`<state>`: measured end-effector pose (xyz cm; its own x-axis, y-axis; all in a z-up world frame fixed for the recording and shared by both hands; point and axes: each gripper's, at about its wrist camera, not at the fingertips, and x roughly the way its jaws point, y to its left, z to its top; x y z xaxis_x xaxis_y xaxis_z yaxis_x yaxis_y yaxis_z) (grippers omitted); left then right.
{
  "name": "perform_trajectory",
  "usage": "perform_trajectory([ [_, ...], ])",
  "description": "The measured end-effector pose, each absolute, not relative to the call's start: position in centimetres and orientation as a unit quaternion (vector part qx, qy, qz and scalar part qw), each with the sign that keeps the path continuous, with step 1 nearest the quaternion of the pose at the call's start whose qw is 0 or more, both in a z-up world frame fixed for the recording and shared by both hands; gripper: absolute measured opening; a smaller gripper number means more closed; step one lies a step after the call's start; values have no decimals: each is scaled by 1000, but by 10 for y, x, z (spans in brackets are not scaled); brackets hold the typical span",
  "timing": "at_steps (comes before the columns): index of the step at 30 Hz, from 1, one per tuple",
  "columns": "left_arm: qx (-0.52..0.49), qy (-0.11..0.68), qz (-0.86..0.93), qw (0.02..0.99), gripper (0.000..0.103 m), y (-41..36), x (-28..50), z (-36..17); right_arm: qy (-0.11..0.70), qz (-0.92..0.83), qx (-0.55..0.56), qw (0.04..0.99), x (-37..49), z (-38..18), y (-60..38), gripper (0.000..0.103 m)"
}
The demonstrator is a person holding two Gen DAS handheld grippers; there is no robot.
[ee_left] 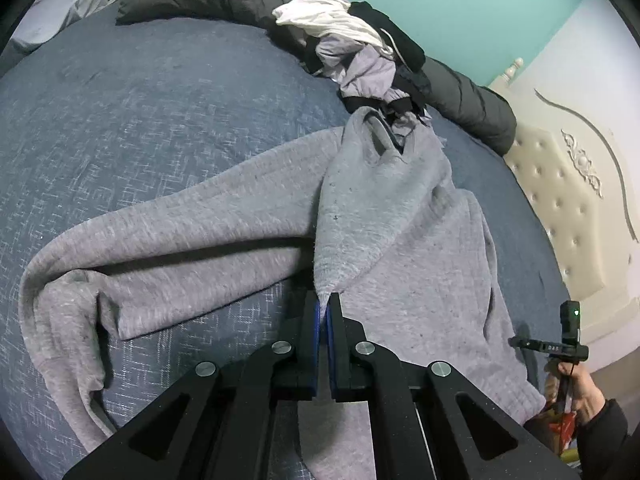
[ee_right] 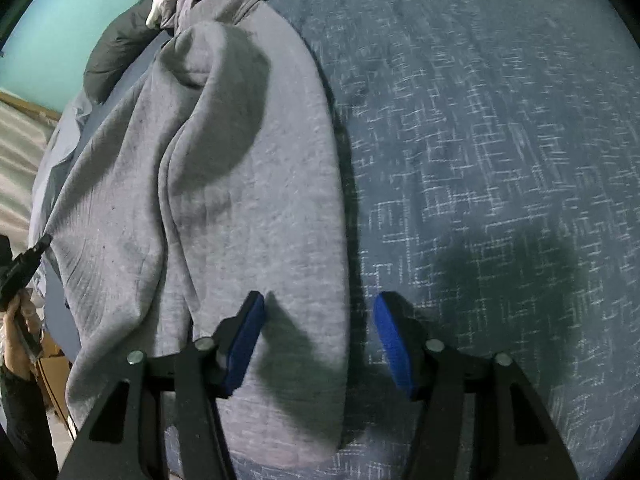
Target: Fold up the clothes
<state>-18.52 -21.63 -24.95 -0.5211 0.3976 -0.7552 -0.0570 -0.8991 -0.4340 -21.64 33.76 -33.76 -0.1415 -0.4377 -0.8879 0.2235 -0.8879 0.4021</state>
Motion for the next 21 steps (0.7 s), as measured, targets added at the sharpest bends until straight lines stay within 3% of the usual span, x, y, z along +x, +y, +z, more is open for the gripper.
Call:
perform_trajectory([
  [1,-471,-180,853,134,3,-215,-186,-250,-86,-748,618,225,-217,-339,337,22],
  [4,-471,-175,854,134,3,-213,-187,-247,-89,-752,608,238,-217,-332,340,5],
  [21,-478,-144,855,140,3,-197,-187,-241,-36,-842,521,135,-262,-214,449,3],
])
